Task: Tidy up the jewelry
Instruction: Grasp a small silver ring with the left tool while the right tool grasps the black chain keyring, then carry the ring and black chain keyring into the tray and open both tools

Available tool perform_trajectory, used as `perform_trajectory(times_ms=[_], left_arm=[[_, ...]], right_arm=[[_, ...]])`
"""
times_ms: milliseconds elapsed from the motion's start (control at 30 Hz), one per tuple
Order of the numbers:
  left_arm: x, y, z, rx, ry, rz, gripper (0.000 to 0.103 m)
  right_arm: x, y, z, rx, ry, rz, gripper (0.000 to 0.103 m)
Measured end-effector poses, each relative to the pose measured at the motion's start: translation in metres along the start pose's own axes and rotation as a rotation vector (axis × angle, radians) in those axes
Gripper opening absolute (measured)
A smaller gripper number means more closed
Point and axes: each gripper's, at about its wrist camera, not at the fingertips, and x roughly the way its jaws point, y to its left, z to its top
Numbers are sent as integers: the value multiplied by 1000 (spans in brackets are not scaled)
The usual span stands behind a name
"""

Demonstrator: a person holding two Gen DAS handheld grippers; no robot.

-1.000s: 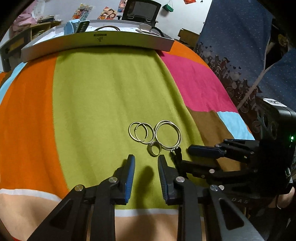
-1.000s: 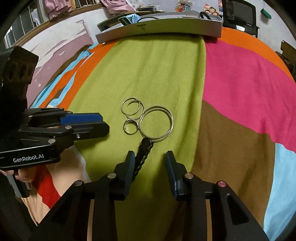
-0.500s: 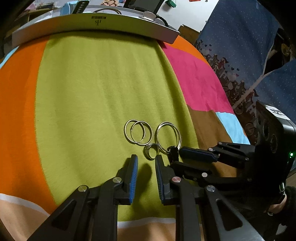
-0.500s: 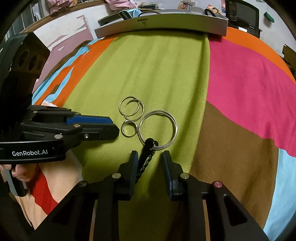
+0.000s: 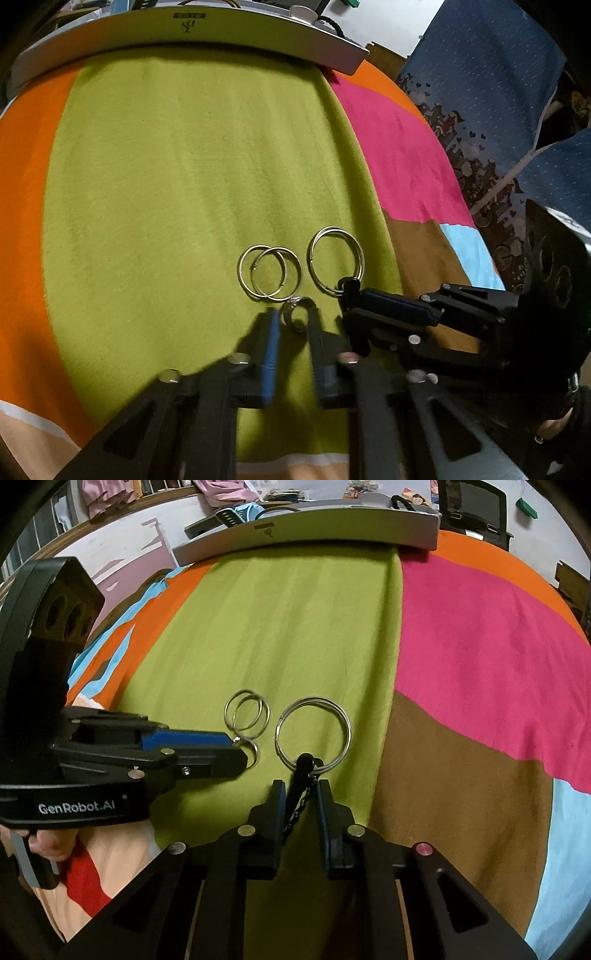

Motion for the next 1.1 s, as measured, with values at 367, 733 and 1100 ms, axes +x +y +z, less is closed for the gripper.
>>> perform_trajectory(times_ms=[367, 733, 1100], left_arm=[[-17, 0, -5, -5, -3, 7, 5], [-47, 4, -12, -63, -9, 49, 5], [-57, 0, -14, -72, -23, 45, 5]], right_arm=[[-8, -7, -2, 70, 8, 68, 11], [-32, 2, -17, 75, 2, 95, 11], [-59, 9, 2, 4, -142, 120, 7]])
